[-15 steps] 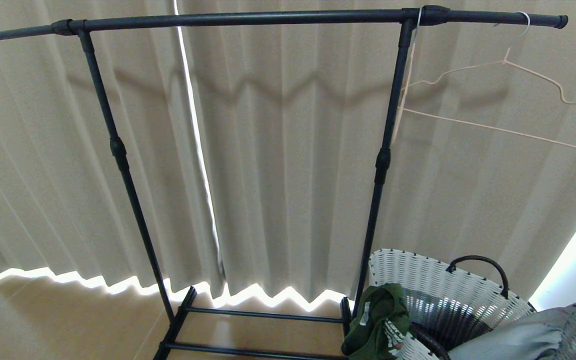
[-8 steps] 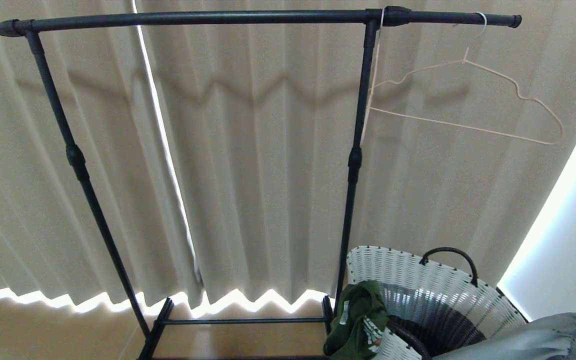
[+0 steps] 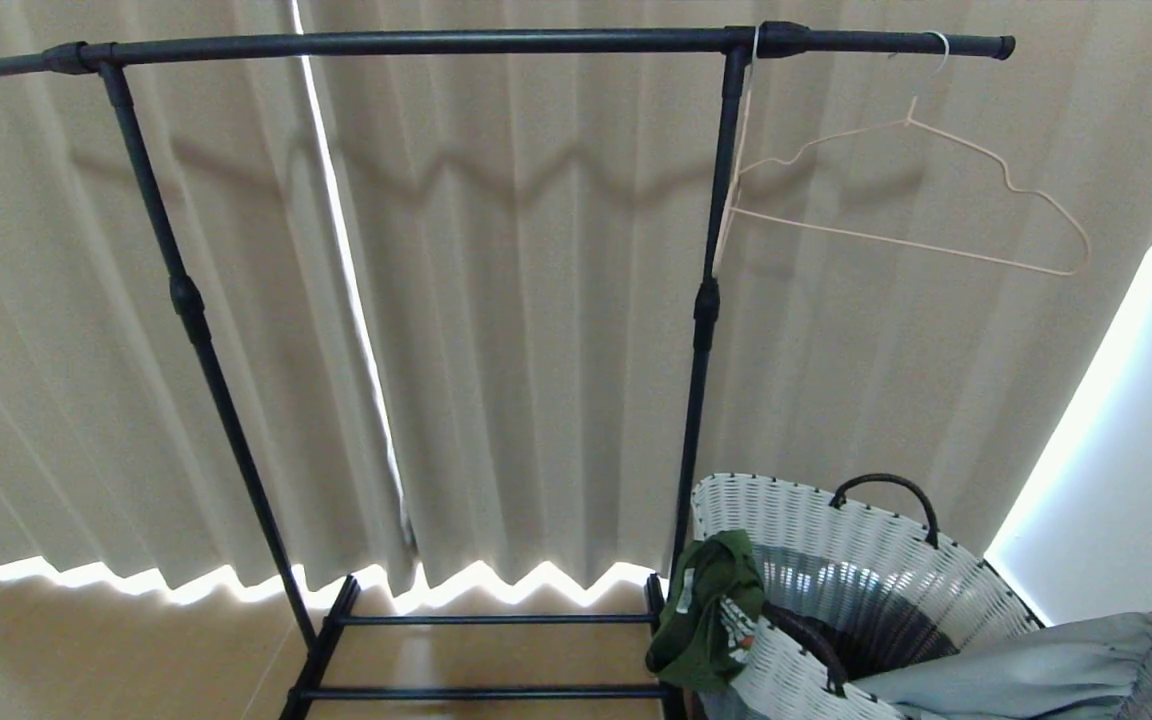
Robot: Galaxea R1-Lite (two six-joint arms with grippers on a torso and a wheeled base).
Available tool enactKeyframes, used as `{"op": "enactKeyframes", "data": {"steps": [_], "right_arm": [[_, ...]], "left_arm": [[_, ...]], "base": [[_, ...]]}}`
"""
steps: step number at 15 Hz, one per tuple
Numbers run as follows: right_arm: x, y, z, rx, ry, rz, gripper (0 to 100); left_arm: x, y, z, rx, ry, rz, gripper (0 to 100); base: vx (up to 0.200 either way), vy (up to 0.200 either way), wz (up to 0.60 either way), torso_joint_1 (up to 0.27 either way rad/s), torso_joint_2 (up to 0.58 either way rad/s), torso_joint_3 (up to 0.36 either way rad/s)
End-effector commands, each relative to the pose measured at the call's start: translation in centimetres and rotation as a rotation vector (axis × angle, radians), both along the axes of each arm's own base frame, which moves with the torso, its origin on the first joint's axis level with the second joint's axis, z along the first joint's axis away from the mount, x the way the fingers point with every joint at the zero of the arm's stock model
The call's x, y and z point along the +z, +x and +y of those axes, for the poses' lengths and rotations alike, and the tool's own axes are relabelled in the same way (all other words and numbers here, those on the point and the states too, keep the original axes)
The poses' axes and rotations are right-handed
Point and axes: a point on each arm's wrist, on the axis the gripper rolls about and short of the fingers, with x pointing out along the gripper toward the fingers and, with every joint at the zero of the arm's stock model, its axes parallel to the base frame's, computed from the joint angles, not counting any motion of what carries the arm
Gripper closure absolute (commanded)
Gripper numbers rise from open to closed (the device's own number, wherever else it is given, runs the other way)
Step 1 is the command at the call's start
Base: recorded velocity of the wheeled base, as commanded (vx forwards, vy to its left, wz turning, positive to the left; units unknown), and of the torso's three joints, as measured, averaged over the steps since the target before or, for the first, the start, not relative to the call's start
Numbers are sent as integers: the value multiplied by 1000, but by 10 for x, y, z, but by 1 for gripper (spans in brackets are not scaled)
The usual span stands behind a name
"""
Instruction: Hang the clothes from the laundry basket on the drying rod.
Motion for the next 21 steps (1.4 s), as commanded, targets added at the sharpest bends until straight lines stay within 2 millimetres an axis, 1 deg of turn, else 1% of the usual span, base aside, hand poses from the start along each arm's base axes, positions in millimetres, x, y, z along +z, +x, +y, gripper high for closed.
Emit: {"op": "enactKeyframes", "data": {"steps": [1, 5, 15, 19, 21], "right_arm": [[-1, 0, 0, 3, 1, 8, 100], [-1, 2, 0, 12, 4, 14, 100], [1, 3, 0, 15, 6, 23, 100], [9, 11, 0, 39, 9, 19, 100], [18, 19, 2, 115, 27, 8, 100]], "left_arm": [[0, 0, 0, 0, 1, -1, 0], [0, 0, 0, 0, 1, -1, 0], [0, 0, 0, 1, 1, -1, 0], [0, 0, 0, 1, 30, -2, 0], [0, 0, 0, 1, 31, -2, 0]], "base": [[0, 0, 0, 0, 0, 0], [0, 0, 0, 0, 0, 0], [0, 200, 0, 4, 3, 1], [0, 0, 0, 0, 0, 0], [0, 0, 0, 0, 0, 0]]}}
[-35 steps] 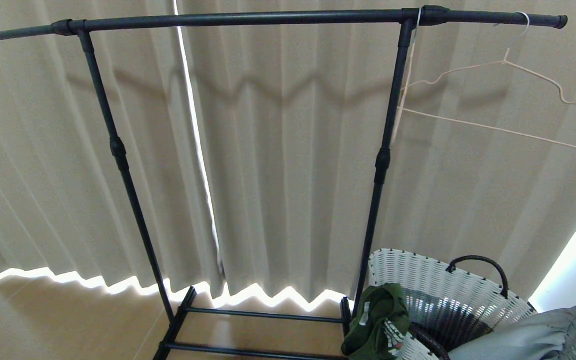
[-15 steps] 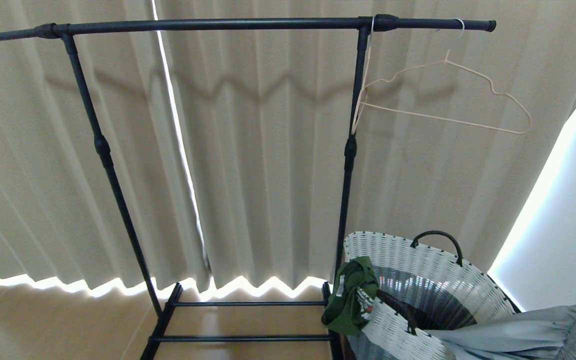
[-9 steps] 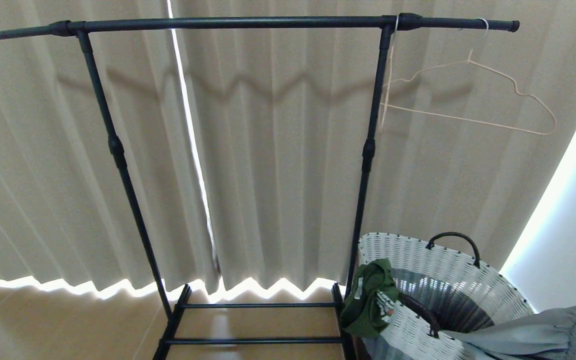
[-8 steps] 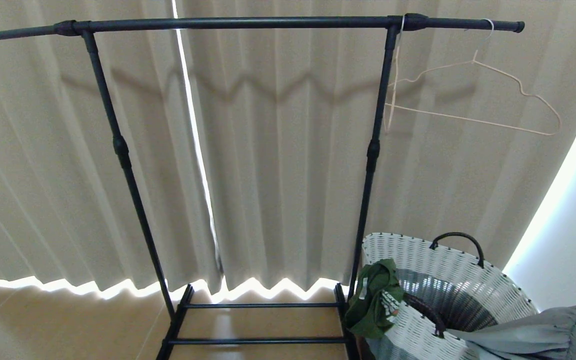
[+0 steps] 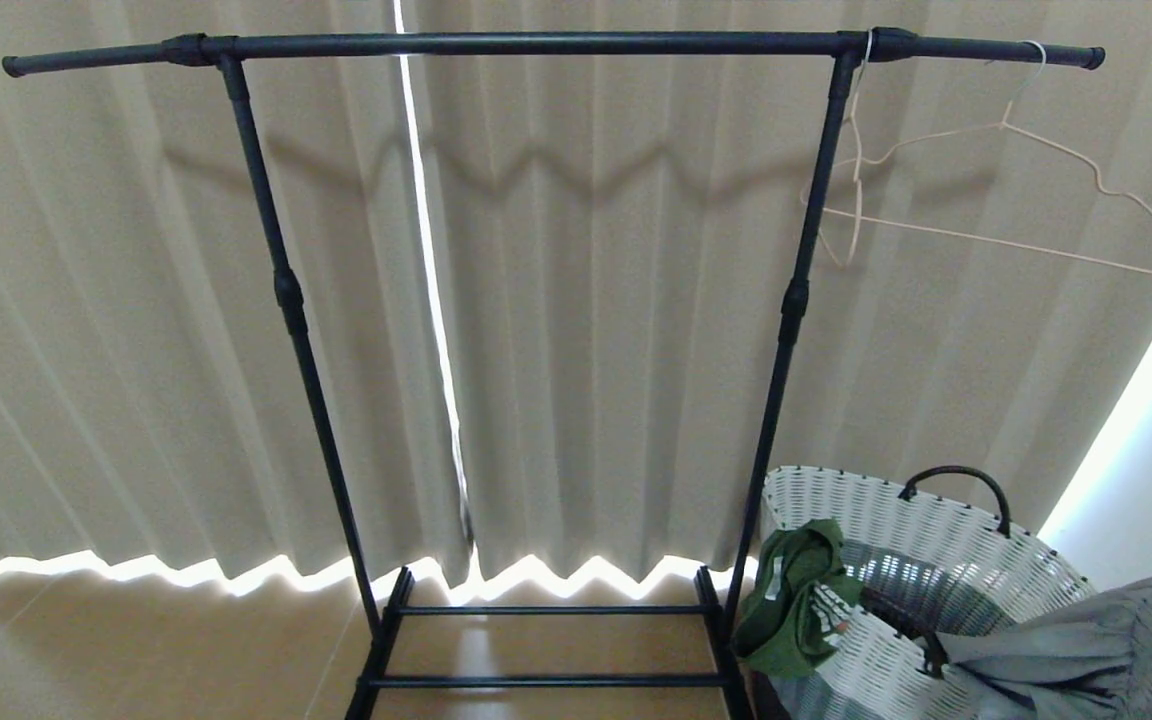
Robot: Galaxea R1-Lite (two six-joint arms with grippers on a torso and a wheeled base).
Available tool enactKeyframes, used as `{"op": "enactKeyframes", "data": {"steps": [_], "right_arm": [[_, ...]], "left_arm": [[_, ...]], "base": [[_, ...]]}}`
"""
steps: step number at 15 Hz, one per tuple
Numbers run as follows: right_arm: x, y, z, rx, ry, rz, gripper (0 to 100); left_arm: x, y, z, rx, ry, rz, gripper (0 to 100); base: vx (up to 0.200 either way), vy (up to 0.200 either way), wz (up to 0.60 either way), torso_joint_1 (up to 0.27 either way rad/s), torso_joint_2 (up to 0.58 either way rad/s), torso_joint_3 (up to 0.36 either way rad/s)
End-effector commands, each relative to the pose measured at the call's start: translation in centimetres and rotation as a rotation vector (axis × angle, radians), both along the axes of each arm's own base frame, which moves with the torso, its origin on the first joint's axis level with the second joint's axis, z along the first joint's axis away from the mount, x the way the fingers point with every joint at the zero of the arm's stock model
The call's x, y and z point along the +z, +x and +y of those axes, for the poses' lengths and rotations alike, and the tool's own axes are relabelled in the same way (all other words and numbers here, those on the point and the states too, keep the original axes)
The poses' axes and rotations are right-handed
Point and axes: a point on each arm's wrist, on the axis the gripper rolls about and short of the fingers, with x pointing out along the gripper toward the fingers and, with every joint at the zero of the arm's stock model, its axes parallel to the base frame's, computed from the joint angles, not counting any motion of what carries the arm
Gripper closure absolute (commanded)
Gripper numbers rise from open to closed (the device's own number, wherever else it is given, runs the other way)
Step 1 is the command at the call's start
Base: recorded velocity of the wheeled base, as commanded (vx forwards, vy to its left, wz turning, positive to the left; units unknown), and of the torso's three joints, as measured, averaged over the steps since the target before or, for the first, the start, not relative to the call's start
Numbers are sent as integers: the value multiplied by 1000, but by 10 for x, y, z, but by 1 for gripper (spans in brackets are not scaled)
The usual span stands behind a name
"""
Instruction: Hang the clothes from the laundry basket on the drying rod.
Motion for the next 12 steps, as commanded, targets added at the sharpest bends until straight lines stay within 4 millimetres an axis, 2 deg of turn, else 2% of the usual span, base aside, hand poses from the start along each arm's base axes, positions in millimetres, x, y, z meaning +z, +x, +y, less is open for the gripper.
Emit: {"op": "enactKeyframes", "data": {"steps": [1, 2, 5, 7, 8, 10, 11, 12], "right_arm": [[9, 10, 1, 58, 14, -2, 100], [14, 12, 1, 74, 16, -16, 100], [48, 26, 12, 207, 37, -73, 100], [64, 27, 22, 289, 114, -30, 100], [65, 27, 23, 291, 117, -25, 100], [95, 25, 41, 425, 236, 58, 100], [102, 26, 45, 455, 258, 66, 100], [112, 33, 53, 485, 294, 70, 100]], "left_arm": [[0, 0, 0, -1, 11, -2, 0], [0, 0, 0, -2, 26, -2, 0], [0, 0, -1, -58, 142, -20, 0], [4, -1, -2, -86, 148, -37, 0], [5, -2, -2, -89, 148, -39, 0], [57, -5, -4, -206, 144, -101, 0], [71, -1, -5, -234, 140, -92, 0], [93, 11, -6, -285, 135, -68, 0]], "base": [[0, 0, 0, 0, 0, 0], [0, 0, 0, 0, 0, 0], [0, 0, 0, 0, 0, 0], [0, 0, 0, 0, 0, 0], [0, 0, 0, 0, 0, 0], [0, 0, 0, 0, 0, 0], [0, 0, 0, 0, 0, 0], [0, 0, 0, 0, 0, 0]]}}
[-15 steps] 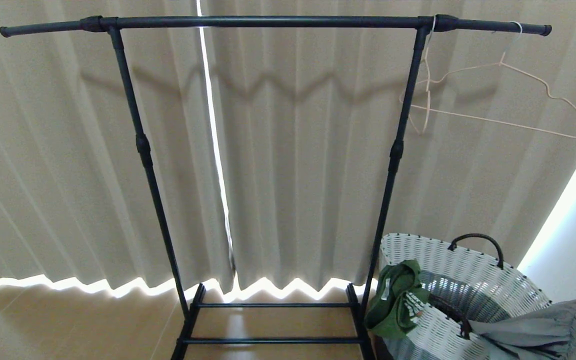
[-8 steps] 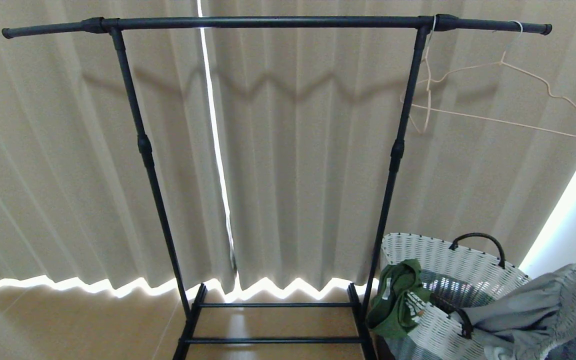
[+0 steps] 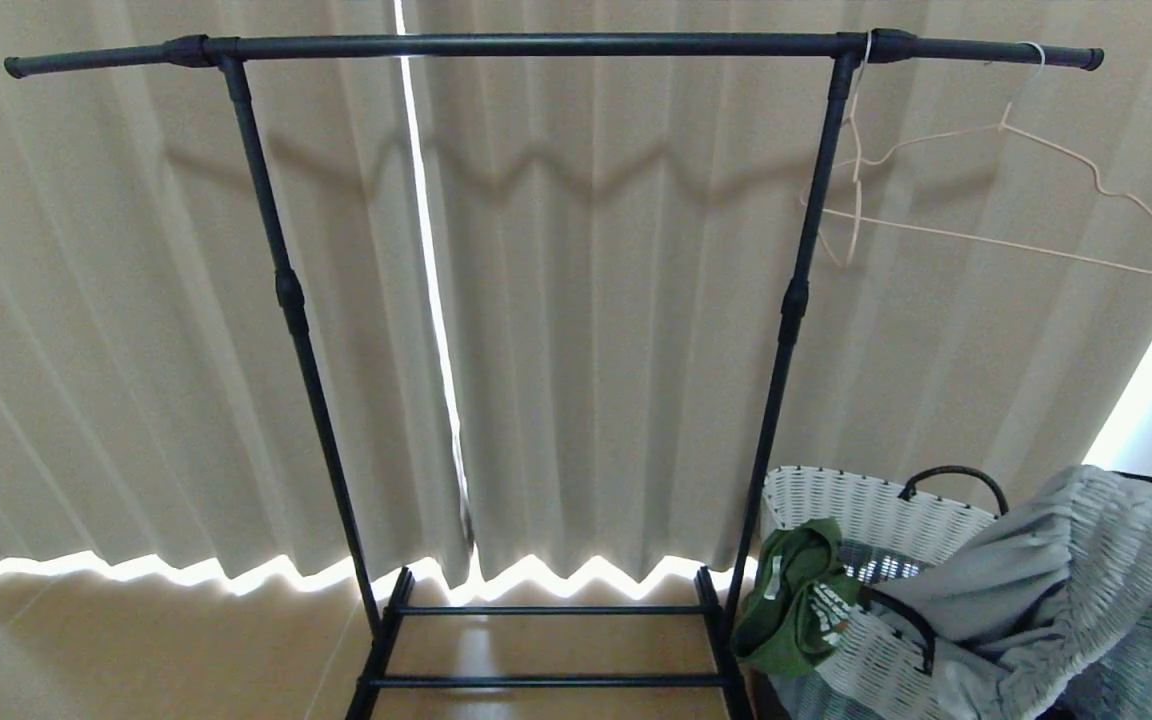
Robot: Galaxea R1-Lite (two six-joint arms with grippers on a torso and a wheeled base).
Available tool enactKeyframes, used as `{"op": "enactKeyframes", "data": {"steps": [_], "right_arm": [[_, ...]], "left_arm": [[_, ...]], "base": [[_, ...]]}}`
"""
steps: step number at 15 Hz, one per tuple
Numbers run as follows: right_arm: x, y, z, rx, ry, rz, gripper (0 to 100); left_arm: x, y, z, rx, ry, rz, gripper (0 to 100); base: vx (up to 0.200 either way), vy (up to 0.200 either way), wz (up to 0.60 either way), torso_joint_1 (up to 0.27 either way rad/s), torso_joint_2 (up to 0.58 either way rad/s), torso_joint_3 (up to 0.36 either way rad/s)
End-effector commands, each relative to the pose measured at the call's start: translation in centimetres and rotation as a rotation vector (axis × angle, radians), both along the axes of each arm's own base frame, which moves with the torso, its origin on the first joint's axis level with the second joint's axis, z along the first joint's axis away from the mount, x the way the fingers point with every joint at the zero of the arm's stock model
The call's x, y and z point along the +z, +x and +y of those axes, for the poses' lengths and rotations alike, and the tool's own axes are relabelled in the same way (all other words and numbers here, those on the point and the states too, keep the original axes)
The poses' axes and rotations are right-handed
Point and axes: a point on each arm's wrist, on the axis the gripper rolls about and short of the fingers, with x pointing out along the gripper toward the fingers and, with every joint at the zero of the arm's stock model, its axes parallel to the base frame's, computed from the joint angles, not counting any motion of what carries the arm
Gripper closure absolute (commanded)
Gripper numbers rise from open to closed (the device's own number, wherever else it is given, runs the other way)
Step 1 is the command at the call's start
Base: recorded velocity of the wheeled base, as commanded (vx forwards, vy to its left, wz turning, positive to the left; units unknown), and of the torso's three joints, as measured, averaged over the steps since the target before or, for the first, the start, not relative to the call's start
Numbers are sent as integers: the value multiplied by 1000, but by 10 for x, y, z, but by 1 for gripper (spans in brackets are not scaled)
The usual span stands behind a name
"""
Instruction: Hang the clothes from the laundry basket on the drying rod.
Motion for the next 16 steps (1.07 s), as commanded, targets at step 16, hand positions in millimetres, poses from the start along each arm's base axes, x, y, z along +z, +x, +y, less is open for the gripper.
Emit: {"op": "enactKeyframes", "data": {"steps": [16], "right_arm": [[67, 39, 39, 130, 178, -26, 100]], "left_arm": [[76, 182, -158, -641, -27, 390, 0]], "base": [[0, 0, 0, 0, 0, 0]]}}
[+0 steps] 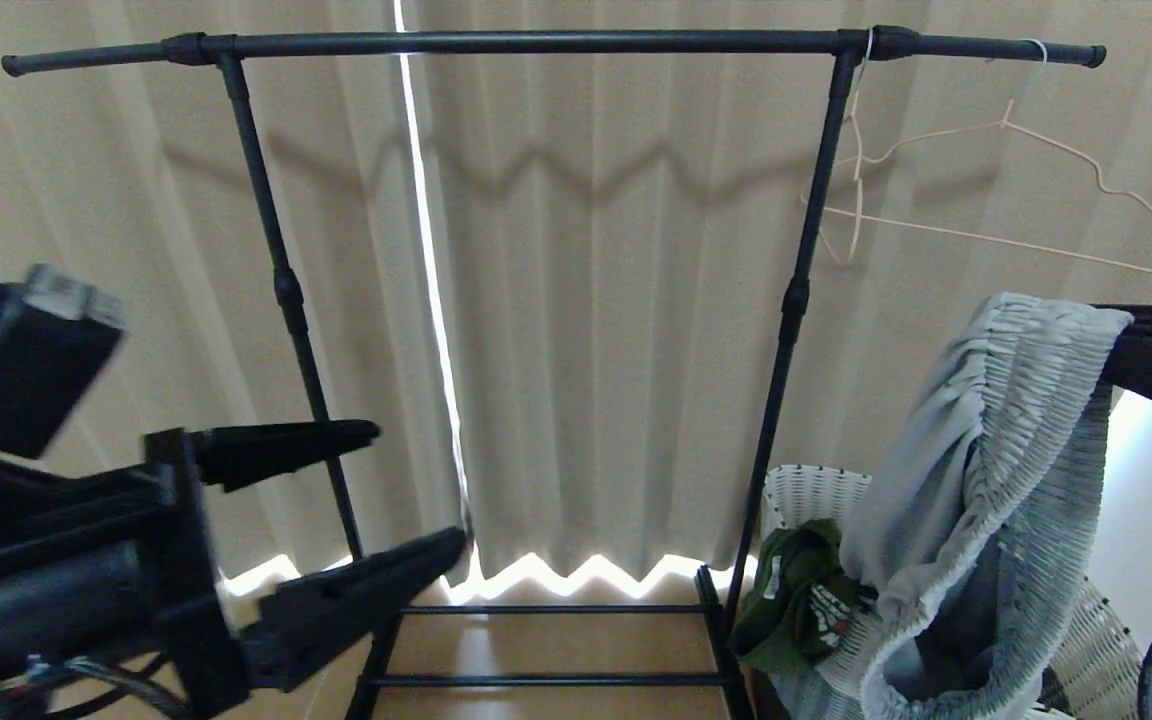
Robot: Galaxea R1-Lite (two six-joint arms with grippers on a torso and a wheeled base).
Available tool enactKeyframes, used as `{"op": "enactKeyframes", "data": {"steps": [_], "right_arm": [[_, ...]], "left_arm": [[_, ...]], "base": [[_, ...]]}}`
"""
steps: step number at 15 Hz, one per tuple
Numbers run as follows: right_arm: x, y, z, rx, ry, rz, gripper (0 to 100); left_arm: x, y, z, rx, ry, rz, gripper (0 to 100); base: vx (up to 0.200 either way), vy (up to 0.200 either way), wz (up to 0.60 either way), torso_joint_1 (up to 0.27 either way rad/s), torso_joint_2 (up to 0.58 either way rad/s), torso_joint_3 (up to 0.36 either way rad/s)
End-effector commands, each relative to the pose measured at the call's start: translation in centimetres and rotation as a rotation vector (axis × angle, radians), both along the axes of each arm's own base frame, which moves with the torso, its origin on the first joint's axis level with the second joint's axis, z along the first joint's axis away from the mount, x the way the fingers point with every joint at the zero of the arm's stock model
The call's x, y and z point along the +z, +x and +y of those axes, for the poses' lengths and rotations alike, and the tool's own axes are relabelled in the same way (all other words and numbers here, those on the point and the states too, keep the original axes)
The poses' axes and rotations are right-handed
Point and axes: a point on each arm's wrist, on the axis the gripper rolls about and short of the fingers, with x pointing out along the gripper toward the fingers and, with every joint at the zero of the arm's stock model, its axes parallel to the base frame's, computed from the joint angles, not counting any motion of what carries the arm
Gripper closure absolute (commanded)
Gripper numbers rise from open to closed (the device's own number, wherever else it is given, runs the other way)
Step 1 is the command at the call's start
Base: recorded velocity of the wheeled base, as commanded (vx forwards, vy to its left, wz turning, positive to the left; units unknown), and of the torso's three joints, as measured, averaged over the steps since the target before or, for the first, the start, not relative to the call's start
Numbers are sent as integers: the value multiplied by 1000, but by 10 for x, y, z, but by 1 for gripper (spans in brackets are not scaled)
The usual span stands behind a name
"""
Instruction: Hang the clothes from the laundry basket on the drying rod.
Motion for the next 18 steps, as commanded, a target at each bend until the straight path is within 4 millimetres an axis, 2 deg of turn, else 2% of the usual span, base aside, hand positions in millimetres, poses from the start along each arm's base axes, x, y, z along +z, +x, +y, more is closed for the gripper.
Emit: {"op": "enactKeyframes", "data": {"steps": [1, 2, 3, 4, 5, 8, 12, 14, 18], "right_arm": [[6, 0, 0, 0, 16, -13, 100], [10, -1, 1, 6, 29, -20, 100], [10, -1, 1, 6, 29, -20, 100], [13, -4, 2, 16, 58, -17, 100], [15, -5, 2, 15, 68, -20, 100], [17, -4, 2, 15, 79, -38, 100], [19, -5, 5, 34, 108, -48, 100], [19, -6, 4, 32, 109, -51, 100], [20, -9, 2, 33, 112, -58, 100]], "left_arm": [[-38, 18, -72, -114, 78, 126, 0], [-46, 17, -94, -149, 76, 144, 0], [-46, 17, -94, -149, 76, 144, 0], [-56, 15, -128, -173, 36, 178, 0], [-67, 12, -153, -171, 18, 210, 0], [-87, 7, -192, -173, -11, 283, 0], [-93, 11, -221, -174, -64, 326, 0], [-102, 21, -239, -63, -72, 296, 0], [-109, 29, -237, 2, -86, 332, 0]], "base": [[0, 0, 0, 0, 0, 0], [0, 0, 0, 0, 0, 0], [0, 0, 0, 0, 0, 0], [0, 0, 0, 0, 0, 0], [0, 0, 0, 0, 0, 0], [0, 0, 0, 0, 0, 0], [0, 0, 0, 0, 0, 0], [0, 0, 0, 0, 0, 0], [0, 0, 0, 0, 0, 0]]}}
